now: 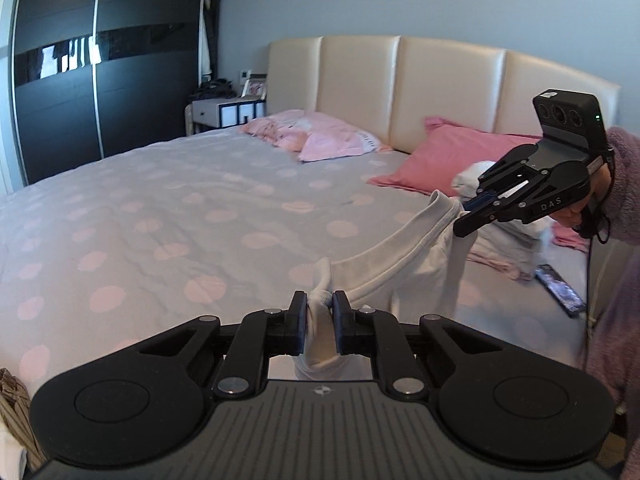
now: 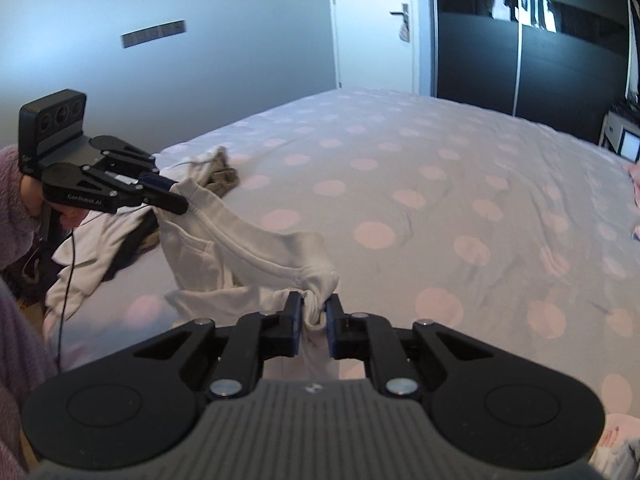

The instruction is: Fold clothes

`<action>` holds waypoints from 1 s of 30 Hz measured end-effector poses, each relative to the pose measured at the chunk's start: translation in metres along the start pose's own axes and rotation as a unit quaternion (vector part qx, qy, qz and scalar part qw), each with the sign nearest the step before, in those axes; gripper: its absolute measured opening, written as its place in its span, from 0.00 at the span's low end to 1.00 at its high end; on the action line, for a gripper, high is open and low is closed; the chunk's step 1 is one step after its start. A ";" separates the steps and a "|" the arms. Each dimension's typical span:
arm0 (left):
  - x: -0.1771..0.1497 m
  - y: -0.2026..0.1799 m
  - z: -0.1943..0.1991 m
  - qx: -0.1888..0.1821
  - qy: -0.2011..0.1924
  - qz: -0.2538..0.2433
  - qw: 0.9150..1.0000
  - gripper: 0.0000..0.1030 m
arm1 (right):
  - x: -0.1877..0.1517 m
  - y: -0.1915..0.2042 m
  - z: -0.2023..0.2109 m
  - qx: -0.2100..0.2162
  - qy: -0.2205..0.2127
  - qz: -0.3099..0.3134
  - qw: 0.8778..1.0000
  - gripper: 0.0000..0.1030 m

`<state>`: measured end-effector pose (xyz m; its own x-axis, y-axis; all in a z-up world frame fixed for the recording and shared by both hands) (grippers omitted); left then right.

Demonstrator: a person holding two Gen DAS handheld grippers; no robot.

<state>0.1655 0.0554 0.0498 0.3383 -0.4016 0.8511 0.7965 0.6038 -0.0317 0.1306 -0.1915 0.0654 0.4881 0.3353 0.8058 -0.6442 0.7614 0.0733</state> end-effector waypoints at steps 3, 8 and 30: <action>-0.012 -0.032 0.026 -0.012 0.007 -0.018 1.000 0.09 | -0.017 0.027 0.029 0.010 -0.004 0.028 1.000 0.13; -0.049 -0.086 0.054 -0.038 0.043 -0.043 0.997 0.08 | -0.061 0.076 0.061 0.038 0.009 0.075 0.996 0.13; -0.214 -0.190 0.006 -0.083 0.248 -0.208 0.942 0.08 | -0.239 0.174 0.018 0.039 0.177 0.309 0.933 0.13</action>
<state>-0.0613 0.0311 -0.1232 0.1386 -0.8772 0.4597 0.9657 0.2226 0.1336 -0.1085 -0.1487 -0.1037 0.1640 0.8708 0.4634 -0.9013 0.3232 -0.2885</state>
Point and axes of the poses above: each gripper's, at about its wrist camera, not at the fingertips, and z roughly against the way its jaws point, y to its left, x to its top, the point moved 6 cm from there along -z, roughly the way its jaws point
